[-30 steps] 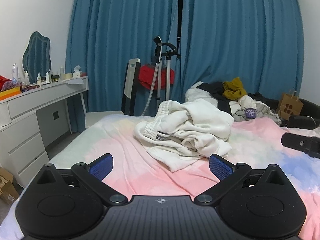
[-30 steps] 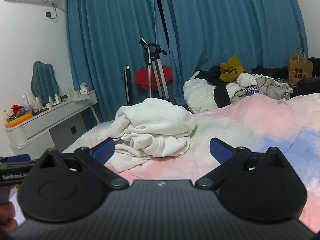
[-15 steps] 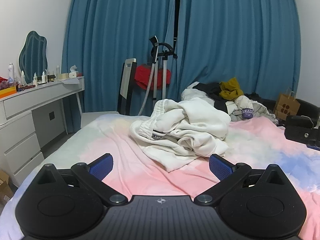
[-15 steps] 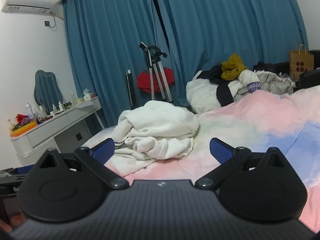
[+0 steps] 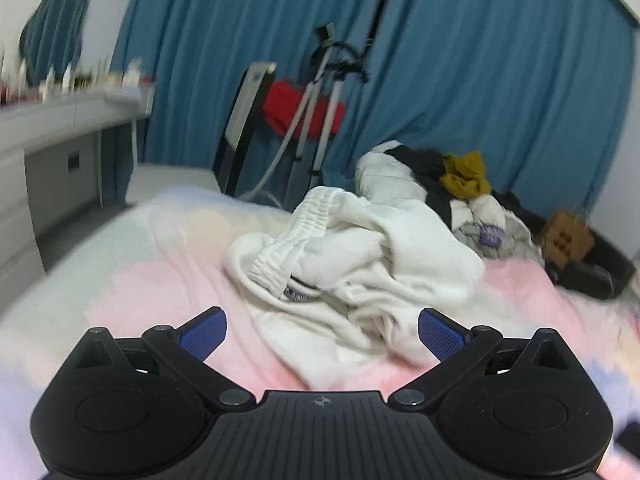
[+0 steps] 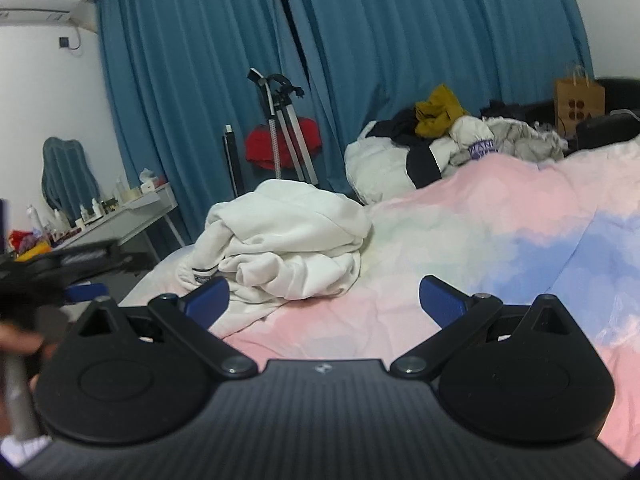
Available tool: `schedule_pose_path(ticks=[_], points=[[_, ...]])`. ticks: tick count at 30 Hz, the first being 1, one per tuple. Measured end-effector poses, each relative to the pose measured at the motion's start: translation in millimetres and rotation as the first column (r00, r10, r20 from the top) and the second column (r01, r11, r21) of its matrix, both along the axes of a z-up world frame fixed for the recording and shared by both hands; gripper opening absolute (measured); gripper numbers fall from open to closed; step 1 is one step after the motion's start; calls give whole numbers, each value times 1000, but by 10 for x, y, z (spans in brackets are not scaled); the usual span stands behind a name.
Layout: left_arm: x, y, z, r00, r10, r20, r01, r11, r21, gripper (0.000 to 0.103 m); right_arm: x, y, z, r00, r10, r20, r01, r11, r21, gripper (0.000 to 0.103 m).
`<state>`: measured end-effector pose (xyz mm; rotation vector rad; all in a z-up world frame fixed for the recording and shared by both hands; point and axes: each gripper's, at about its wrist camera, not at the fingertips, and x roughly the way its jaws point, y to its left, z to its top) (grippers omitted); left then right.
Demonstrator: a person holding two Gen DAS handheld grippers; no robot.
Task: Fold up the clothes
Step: 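Move both grippers toward the crumpled white garment on the bed, then grasp the white garment's cuff with the left gripper and lift it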
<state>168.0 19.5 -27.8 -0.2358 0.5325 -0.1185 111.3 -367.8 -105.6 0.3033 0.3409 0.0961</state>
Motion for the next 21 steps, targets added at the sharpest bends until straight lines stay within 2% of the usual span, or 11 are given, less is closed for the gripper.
schedule_pose_path(ticks=[5,7,8,12,15,16,17,20,21], points=[[821,-93,-348,997,47,-64,-50,998,-38,102,117,-75,-105,999,-17,-34,17,1000,22,103],[1130,-176,-469,995,54,-84,-58,997,-49,97,173,-111,-153,999,-24,-45,26,999,31,103],[1254,-215,-503,994,63,-88,-68,996,-57,100,205,-133,-182,998,-28,-51,30,999,35,103],[1597,-386,-496,994,111,-11,-112,992,-56,101,350,-252,-316,996,-39,-86,46,996,74,103],[1788,-472,-466,987,160,-8,-161,986,-47,95,470,-335,-414,992,-47,-114,59,993,106,103],[1848,-493,-465,984,179,-16,-180,983,-31,87,509,-357,-445,991,-47,-123,61,991,115,103],[1894,-509,-456,981,193,-23,-193,981,-12,67,541,-377,-470,990,-47,-130,63,990,122,103],[1974,-557,-431,981,189,-42,-187,981,44,38,593,-424,-519,988,-53,-143,72,989,131,103],[1969,-557,-392,984,177,-33,-175,983,56,35,598,-437,-528,988,-54,-145,74,988,134,103]])
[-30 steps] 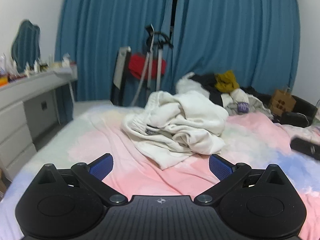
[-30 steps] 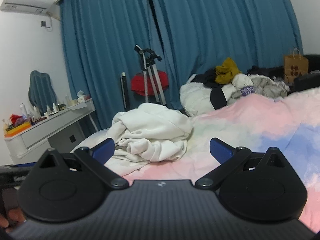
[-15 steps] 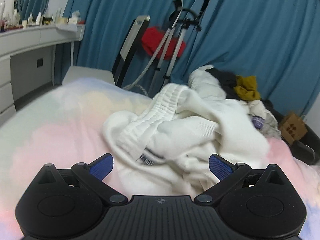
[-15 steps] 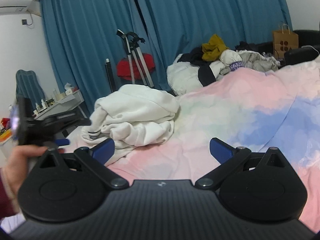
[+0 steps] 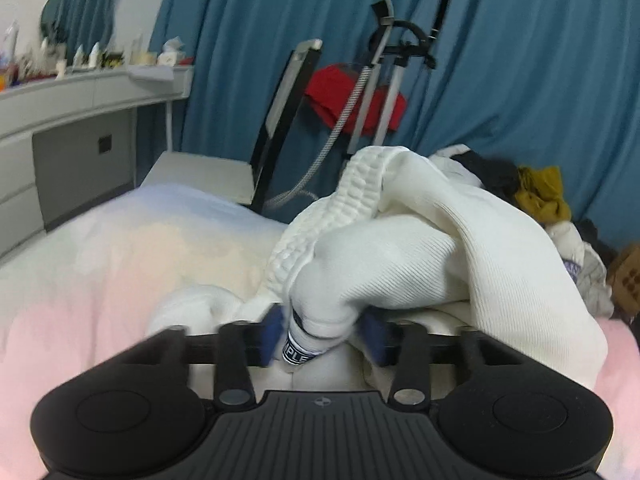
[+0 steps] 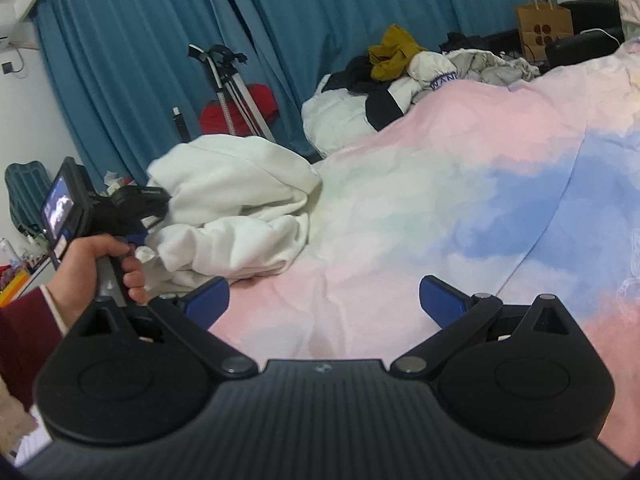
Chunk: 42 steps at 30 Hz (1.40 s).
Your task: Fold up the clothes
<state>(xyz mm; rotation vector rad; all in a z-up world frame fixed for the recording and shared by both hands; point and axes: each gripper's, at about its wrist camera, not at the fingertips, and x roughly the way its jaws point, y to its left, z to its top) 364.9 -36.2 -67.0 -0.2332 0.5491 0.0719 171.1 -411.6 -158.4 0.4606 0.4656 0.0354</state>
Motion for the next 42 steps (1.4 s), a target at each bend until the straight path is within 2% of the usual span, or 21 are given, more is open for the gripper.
schedule_pose_path(ticks=[2,5,9,11,14,17,19,20,22,25,26,28,30,32,36,38,40,42], points=[[-102,-37,104,999,-23,32,22,1000,23,27,-5,-18,-5,1000,-3,3,3,1000,4,103],[-402,-98,291,992,-69,108,61,995,77,24,-23,-19,12,1000,0,15,0,1000,-5,103],[-1048,-130,547,958,-175,226,138,975,172,22,-71,20,79,999,6,35,-5,999,-40,103],[-1422,-119,629,939,-242,244,194,959,207,22,-106,35,121,999,12,49,-10,999,-52,103],[-2003,-91,651,912,-338,233,277,926,257,21,-163,59,182,997,26,71,-21,998,-66,103],[-2565,-38,502,896,-415,157,363,888,281,21,-213,99,235,995,41,86,-34,996,-79,103],[-2886,-34,324,876,-478,67,439,847,299,22,-237,132,261,994,57,91,-49,995,-82,103],[-2960,-7,250,870,-492,29,464,838,286,22,-242,152,273,994,66,90,-59,995,-83,103],[-3043,36,92,854,-518,-44,510,817,269,23,-254,198,276,992,90,84,-83,993,-86,103],[-3000,154,-65,838,-530,-130,545,805,232,28,-269,286,267,990,129,63,-123,988,-95,103],[-2984,177,-76,833,-534,-147,554,806,211,30,-274,310,262,989,139,55,-134,986,-96,103],[-2875,234,-16,809,-563,-172,587,789,179,32,-283,350,256,987,157,39,-153,984,-93,103],[-2954,315,21,789,-589,-176,613,774,156,37,-295,369,258,985,171,32,-167,982,-86,103],[-3031,380,85,765,-622,-170,642,756,124,50,-299,378,264,985,171,27,-169,982,-85,103],[-2982,502,250,761,-634,-138,647,759,78,57,-266,346,265,988,151,19,-149,986,-75,103],[-2804,510,338,775,-624,-97,631,774,58,64,-248,318,261,990,140,15,-138,988,-65,103],[-2655,476,454,789,-612,-53,614,789,37,65,-232,282,256,991,133,14,-133,990,-47,103],[-2295,345,558,799,-601,-22,602,798,29,64,-223,252,255,991,130,17,-129,991,-36,103]])
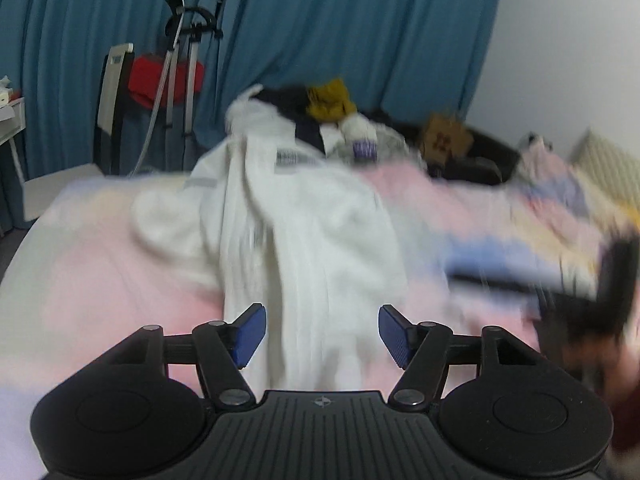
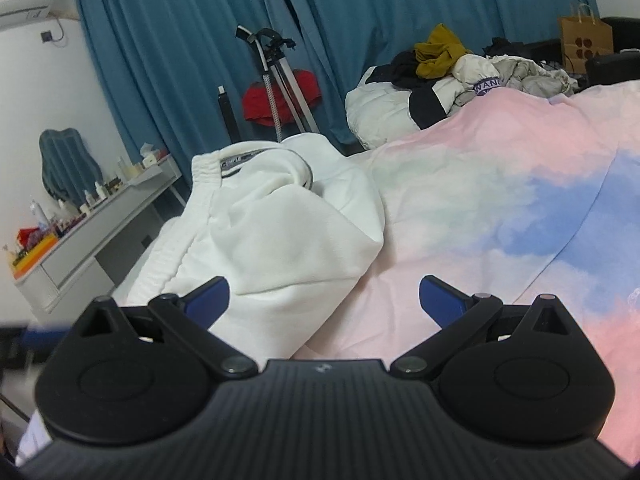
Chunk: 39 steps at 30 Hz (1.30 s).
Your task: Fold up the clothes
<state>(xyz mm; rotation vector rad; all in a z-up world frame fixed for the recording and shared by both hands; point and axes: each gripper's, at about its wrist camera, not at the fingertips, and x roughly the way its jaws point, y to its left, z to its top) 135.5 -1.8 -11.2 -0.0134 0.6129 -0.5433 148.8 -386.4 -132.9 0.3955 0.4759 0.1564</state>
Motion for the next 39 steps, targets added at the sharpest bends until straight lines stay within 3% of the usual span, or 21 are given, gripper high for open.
schedule_pose_path(ticks=[5,10,21,23,26,29,30,31,32,34,35,39], points=[[984,-466,209,997,50,64,-53,998,46,63,13,-56,-5,1000,-4,5,4,1000,10,103],[1731,-723,168,990,134,39,-136,989,55,60,69,-122,-65,1000,-1,0,1,1000,26,103],[2257,-557,-105,980,165,-112,-173,983,-65,53,252,-284,-227,999,14,-42,-8,990,142,103],[2255,-477,-96,987,125,-102,-138,983,-123,66,239,-285,-209,999,12,-39,-6,988,153,103],[2295,-444,-162,994,-11,-108,-5,989,-150,81,201,-280,-161,999,18,-27,-13,987,159,103],[2332,-502,-247,995,-28,-94,15,991,-132,80,135,-276,-102,999,44,8,-44,985,165,103],[2346,-534,-245,995,-28,-97,15,991,-130,78,120,-268,-90,999,52,17,-54,986,158,103],[2356,-575,-235,994,-25,-105,13,993,-118,65,116,-263,-86,998,54,18,-56,987,148,103],[2343,-627,-222,994,-20,-104,10,995,-95,35,118,-258,-85,998,53,17,-55,989,136,103],[2302,-717,-170,994,-13,-106,7,998,-59,24,145,-267,-94,999,46,12,-47,991,128,103],[2243,-755,-114,995,-19,-94,14,999,-52,9,163,-280,-101,999,40,8,-41,991,131,103],[1830,-997,276,993,-116,-3,116,993,-36,5,189,-368,-102,1000,0,4,0,990,142,103]])
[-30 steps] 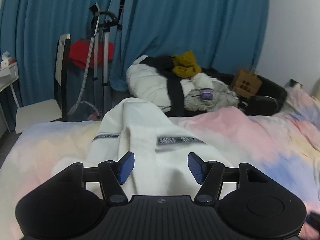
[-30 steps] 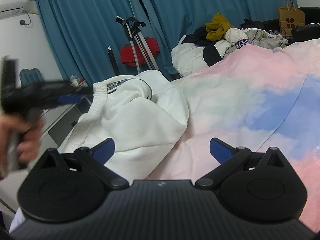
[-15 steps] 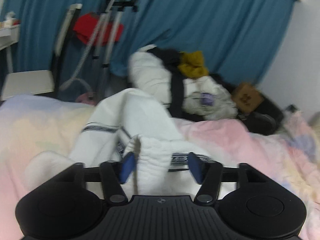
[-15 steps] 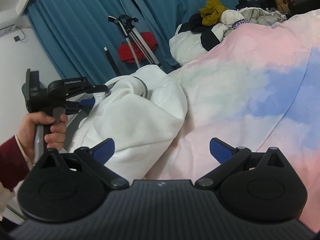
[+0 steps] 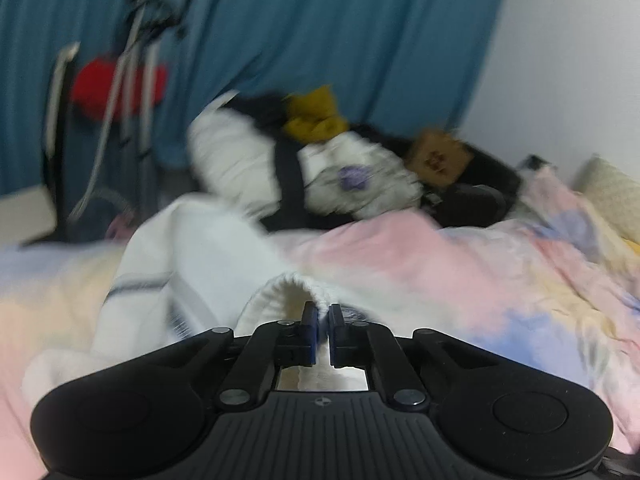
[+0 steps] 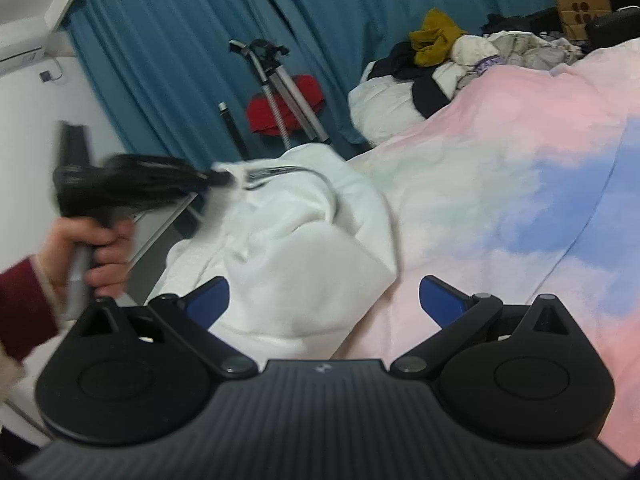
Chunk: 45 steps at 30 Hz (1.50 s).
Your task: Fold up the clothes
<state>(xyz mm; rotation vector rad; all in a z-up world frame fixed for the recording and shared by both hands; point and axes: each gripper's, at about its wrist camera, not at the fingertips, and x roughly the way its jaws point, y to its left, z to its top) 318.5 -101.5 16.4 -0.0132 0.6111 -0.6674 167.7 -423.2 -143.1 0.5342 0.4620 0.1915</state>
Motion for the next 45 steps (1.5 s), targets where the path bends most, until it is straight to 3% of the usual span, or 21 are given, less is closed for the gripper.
schedule_pose_path(ticks=[3,6,10,12,16,19,22,27,29,34,38,43,45], points=[[-439,-285,258,990,-129,61,128,992,15,5,-53,-116,51,999,-42,15,42,999,14,103],[-942,-635,375,958,-275,79,273,961,29,5,-158,-281,143,995,-93,39,92,995,29,103],[-1552,-1147,68,920,-389,41,387,920,63,6,-396,-584,286,978,-194,74,191,980,53,103],[-1756,-1356,-224,917,-399,6,397,915,74,8,-514,-741,334,963,-255,81,252,966,53,103],[-2037,-1561,-776,926,-375,-38,377,921,97,12,-614,-1013,315,947,-319,40,316,947,53,103],[-2163,-1522,-948,927,-370,-53,374,921,106,21,-616,-1087,277,949,-314,14,313,949,42,103],[-2331,-1360,-961,930,-362,-68,368,919,140,54,-544,-1062,255,969,-247,-6,247,969,24,103],[-2623,-736,-789,935,-343,-86,353,918,182,71,-472,-941,262,987,-159,-35,158,987,-33,103],[-2751,-438,-720,957,-286,-47,289,930,228,82,-470,-909,284,987,-153,-42,150,987,-58,103],[-2786,118,-811,987,-159,-22,155,910,385,84,-519,-888,351,983,-170,-74,159,978,-137,103],[-2779,322,-1039,993,-113,16,91,870,484,84,-590,-808,395,976,-186,-117,141,938,-316,103],[-2729,317,-1264,992,-121,18,97,867,490,84,-681,-706,381,980,-119,-161,47,918,-394,103],[-2651,301,-1303,995,-102,4,89,881,464,84,-620,-597,316,979,-82,-189,-8,900,-436,102]])
